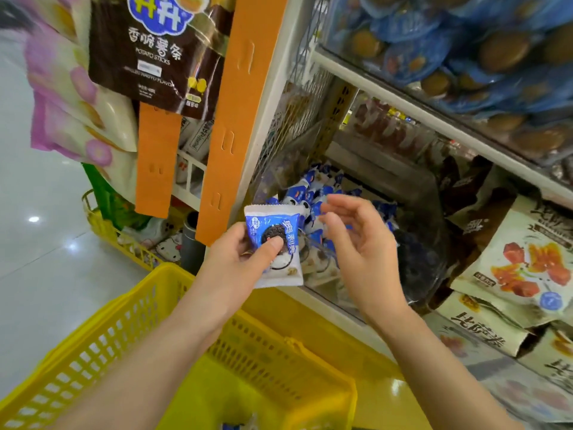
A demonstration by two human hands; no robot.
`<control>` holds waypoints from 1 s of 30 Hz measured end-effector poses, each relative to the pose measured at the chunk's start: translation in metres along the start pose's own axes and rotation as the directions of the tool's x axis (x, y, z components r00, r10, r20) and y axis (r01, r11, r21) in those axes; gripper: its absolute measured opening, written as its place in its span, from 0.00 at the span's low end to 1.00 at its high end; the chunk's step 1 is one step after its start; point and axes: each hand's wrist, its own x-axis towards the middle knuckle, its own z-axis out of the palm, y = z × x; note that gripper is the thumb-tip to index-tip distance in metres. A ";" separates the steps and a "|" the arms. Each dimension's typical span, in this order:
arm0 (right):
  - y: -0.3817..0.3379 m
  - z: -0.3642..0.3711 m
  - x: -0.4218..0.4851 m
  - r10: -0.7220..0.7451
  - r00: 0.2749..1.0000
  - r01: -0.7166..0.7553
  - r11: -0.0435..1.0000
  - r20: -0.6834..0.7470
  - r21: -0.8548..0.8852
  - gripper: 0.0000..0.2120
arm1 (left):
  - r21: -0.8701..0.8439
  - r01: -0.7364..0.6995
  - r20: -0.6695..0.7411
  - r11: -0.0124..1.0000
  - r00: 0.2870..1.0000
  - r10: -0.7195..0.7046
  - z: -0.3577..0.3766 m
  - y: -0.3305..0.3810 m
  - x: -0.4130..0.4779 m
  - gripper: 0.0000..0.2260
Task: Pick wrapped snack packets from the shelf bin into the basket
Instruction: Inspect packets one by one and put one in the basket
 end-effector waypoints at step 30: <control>0.104 0.008 0.157 0.553 0.832 -0.472 0.736 0.030 -0.485 0.14 | -0.065 0.048 -0.078 0.997 0.996 -0.053 0.002 0.005 0.030 0.07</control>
